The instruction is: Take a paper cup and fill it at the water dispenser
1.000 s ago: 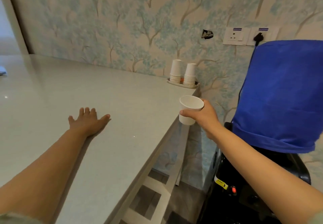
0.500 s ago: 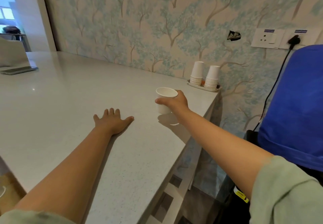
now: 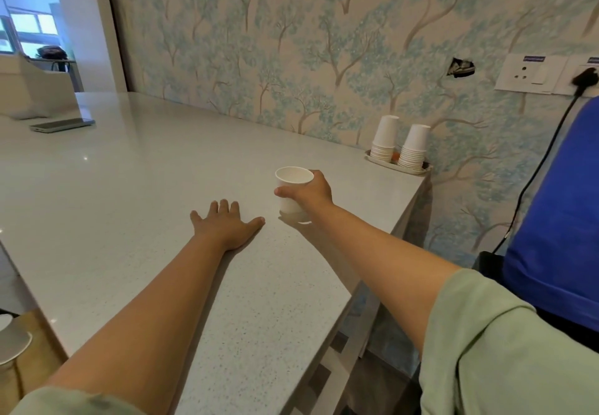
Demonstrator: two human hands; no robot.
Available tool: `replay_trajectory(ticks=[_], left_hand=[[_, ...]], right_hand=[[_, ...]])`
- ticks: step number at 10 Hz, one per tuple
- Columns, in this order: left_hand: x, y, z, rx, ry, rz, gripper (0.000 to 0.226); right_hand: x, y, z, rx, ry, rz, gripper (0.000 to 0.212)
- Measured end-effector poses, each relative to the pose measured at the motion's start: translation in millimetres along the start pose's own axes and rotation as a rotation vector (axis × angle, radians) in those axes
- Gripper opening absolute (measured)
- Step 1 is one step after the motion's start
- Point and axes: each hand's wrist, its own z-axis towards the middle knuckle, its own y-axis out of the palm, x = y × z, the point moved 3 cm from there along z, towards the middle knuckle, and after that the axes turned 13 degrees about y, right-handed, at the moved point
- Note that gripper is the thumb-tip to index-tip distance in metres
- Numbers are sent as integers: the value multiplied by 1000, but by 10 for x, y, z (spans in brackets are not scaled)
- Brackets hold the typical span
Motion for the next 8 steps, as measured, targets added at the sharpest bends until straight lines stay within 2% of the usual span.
replay_trajectory(ticks=[4, 6, 8], left_hand=[[-10, 4, 14, 8, 5, -8, 85], [-8, -4, 2, 9, 8, -5, 85], [-2, -14, 4, 9, -4, -25, 85]], right_hand=[[64, 197, 62, -28, 39, -20, 79], [55, 169, 25, -27, 49, -27, 94], [19, 93, 3, -17, -10, -53, 99]])
